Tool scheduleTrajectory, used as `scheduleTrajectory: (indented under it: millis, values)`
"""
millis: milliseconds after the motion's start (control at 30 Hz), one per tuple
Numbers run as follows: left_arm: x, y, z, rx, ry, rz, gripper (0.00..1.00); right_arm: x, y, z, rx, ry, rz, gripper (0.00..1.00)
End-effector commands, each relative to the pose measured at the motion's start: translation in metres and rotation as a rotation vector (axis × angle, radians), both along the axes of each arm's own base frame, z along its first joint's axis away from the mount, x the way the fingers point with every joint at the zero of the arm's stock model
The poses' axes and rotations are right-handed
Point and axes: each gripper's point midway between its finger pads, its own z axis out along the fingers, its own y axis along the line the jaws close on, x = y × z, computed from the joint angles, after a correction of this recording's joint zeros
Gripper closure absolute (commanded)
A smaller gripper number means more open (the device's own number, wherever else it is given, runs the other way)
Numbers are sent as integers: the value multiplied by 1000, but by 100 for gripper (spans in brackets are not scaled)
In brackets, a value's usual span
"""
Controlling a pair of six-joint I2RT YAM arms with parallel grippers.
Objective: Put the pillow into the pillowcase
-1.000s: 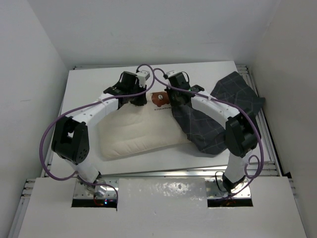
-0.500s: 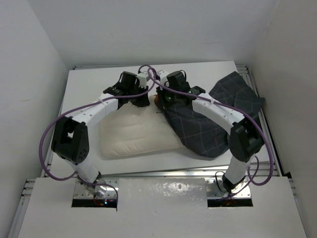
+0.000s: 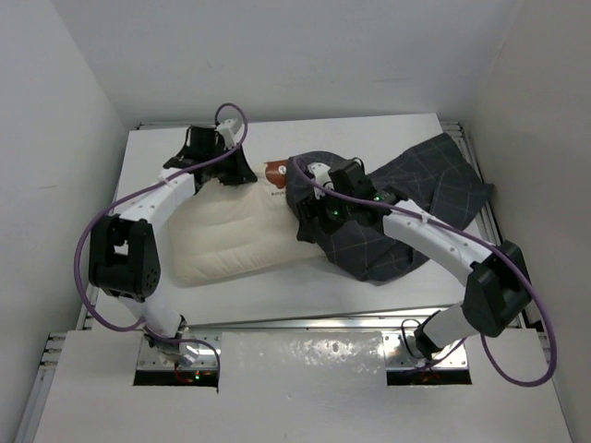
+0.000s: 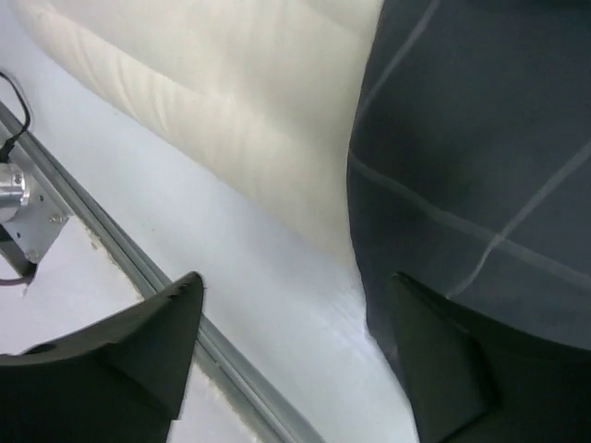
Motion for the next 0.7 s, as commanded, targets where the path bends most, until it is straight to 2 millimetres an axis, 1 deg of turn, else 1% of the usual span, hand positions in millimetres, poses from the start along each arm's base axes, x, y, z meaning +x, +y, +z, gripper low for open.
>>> scheduleTrajectory:
  millis: [0,33,67,100,133,167,200,233,267,300,333,400,433,467,500,567,600,667]
  values:
    - [12,-10,42,-72,-140,11,100,3,-16,23,-29,-35,-106,19]
    - [13,-3,42,-46,-157,36,100,8,-24,29,-47,-62,-158,16]
    - [12,0,38,-32,-154,52,100,8,-30,45,-28,-103,-195,15]
    - [12,5,41,-19,-169,74,100,4,-37,46,-41,-106,-245,15]
    - [11,7,35,-11,-159,84,100,10,-53,46,-90,-151,-325,15]
    - [10,7,34,-9,-158,87,100,7,-64,54,-100,-189,-368,15]
    - [10,8,32,-7,-152,94,100,5,-73,48,-123,-195,-412,16]
    - [10,10,31,-6,-148,107,100,-5,-85,26,-181,-174,-428,17]
    - [10,11,29,-3,-141,113,100,-6,-97,17,-224,-181,-468,17]
    - [11,11,27,2,-139,118,100,-11,-104,5,-254,-164,-490,18]
    - [11,13,25,8,-134,124,100,-19,-112,-14,-302,-139,-491,18]
    - [11,13,23,15,-131,126,100,-21,-115,-31,-339,-124,-504,17]
    - [11,14,21,18,-124,128,100,-19,-111,-38,-330,-126,-497,16]
    - [11,14,21,17,-122,127,100,-19,-104,-41,-313,-121,-477,15]
    - [10,14,18,20,-114,130,100,-15,-93,-44,-289,-128,-458,15]
    - [10,16,18,24,-112,139,100,-10,-81,-46,-275,-146,-441,14]
    - [10,17,18,27,-113,143,100,-3,-76,-50,-272,-155,-448,14]
    - [9,17,19,32,-115,147,100,5,-76,-58,-294,-170,-466,16]
